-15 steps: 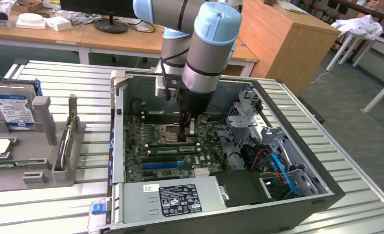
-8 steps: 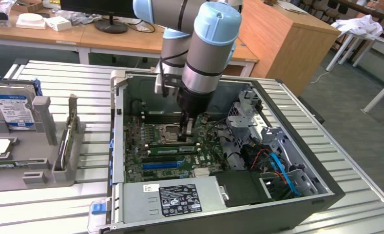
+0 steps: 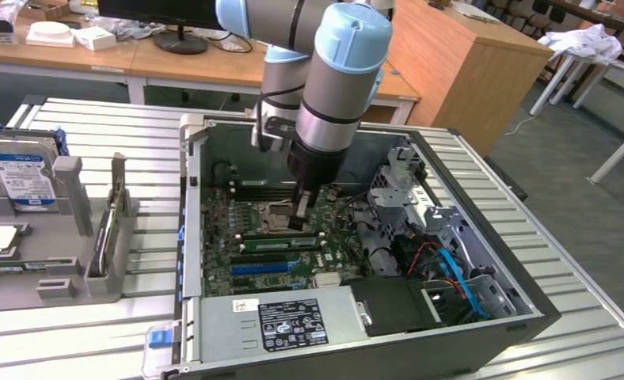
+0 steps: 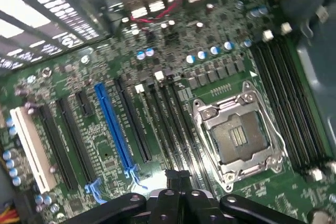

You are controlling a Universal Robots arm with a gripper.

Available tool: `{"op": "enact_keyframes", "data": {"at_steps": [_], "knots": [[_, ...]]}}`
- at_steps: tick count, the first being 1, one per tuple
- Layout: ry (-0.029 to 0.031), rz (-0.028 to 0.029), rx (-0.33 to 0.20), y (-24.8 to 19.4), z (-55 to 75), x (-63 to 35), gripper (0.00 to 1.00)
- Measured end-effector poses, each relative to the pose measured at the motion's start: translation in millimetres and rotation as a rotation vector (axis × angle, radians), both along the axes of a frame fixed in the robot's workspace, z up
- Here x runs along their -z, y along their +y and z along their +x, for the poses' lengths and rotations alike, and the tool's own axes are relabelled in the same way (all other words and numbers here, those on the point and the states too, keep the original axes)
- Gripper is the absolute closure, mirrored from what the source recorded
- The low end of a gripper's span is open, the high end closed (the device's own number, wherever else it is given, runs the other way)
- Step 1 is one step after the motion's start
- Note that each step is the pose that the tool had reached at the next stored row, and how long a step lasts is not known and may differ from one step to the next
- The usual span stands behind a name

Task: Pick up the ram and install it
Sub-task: 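Press down the ram until it locks into place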

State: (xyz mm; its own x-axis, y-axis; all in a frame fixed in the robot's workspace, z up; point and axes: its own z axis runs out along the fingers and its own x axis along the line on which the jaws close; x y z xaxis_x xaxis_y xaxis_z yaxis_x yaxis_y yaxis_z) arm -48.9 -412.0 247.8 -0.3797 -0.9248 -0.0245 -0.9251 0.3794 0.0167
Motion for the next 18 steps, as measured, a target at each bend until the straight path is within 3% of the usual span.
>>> {"op": "enact_keyframes", "data": {"at_steps": [18], "knots": [[0.0, 0.0001, 0.328, 0.0, 0.0, 0.0, 0.9]]}}
